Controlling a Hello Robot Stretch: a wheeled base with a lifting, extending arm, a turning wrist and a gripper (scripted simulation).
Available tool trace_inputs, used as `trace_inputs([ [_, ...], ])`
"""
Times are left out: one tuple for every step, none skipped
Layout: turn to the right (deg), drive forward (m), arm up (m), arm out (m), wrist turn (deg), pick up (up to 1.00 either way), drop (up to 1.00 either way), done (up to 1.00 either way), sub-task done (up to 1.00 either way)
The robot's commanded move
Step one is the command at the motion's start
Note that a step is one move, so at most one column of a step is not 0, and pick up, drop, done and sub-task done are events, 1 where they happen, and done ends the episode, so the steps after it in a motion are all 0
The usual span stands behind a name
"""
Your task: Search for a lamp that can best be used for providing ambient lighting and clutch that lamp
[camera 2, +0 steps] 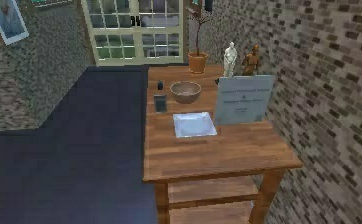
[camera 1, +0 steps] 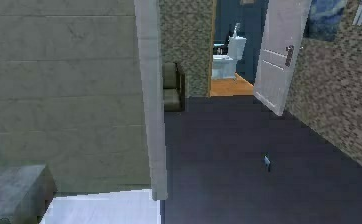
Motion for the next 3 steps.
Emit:
trace_inputs([
  [15.0,0.0,0.0,0.0,0.0,0.0,0.0,0.0,0.0],
  [0.0,1.0,0.0,0.0,0.0,0.0,0.0,0.0,0.0],
  [6.0,0.0,0.0,0.0,0.0,0.0,0.0,0.0,0.0],
])
